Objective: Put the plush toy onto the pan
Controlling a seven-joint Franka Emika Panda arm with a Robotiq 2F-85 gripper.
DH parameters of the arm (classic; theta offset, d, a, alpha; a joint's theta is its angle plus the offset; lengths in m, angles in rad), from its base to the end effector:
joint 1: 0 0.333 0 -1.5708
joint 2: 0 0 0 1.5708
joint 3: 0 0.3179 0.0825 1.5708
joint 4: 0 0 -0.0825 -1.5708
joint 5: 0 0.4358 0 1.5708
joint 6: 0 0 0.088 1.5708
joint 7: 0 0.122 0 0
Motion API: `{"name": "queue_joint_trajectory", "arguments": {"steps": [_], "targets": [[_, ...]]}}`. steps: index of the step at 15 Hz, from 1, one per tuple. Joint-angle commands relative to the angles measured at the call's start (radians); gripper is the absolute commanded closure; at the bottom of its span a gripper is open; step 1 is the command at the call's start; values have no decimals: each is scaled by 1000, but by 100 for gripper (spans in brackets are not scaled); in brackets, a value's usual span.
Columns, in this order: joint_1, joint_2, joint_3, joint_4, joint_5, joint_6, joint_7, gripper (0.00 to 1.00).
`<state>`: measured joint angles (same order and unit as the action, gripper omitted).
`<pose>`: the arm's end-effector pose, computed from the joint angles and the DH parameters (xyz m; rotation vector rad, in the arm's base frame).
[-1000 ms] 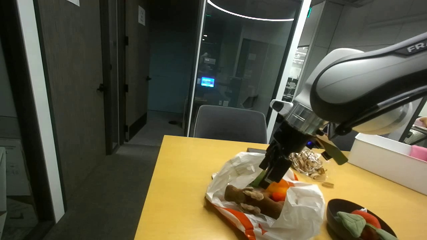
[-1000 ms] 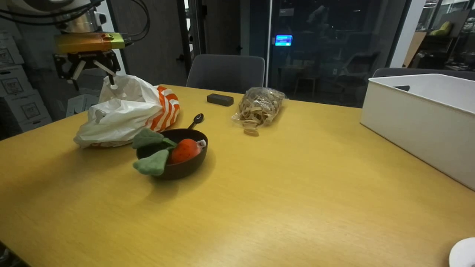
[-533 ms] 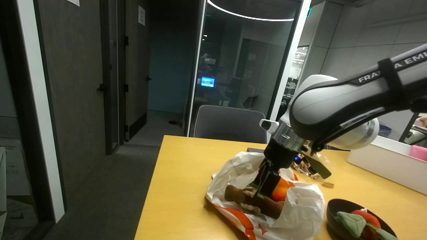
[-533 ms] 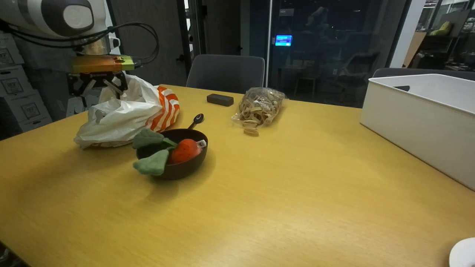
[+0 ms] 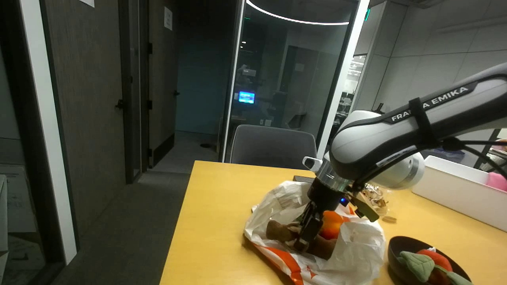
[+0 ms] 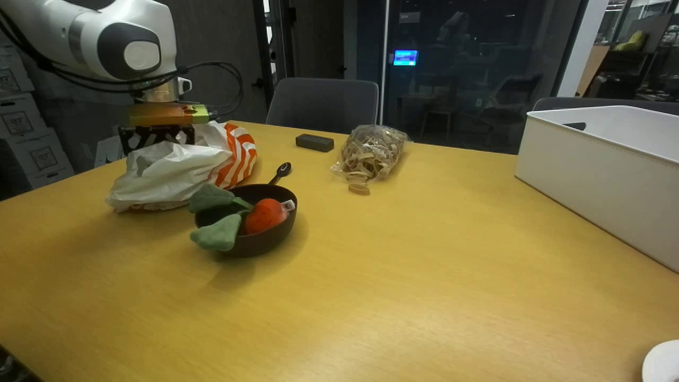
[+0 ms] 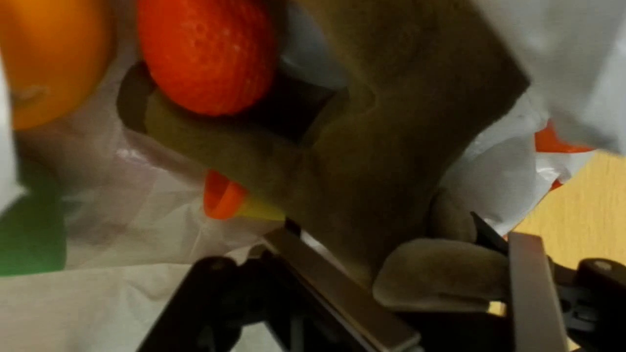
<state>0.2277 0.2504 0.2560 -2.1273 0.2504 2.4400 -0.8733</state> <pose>0.5439 0.2894 0.2520 -2.4453 -1.6032 -0.1588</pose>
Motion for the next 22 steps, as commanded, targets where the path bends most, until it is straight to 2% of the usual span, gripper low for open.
{"name": "queue_joint_trajectory", "arguments": {"steps": [1, 6, 8, 10, 11, 15, 22], "targets": [[-37, 21, 32, 34, 18, 17, -4, 51], [-57, 10, 43, 36, 30, 4, -4, 87], [-67, 4, 47, 37, 45, -7, -10, 93], [-84, -3, 56, 40, 78, -29, -31, 89], [-93, -7, 62, 40, 101, -42, -47, 92], [-138, -63, 75, 17, 223, -126, -158, 90], [-175, -207, 7, -4, 419, -332, -434, 90]]}}
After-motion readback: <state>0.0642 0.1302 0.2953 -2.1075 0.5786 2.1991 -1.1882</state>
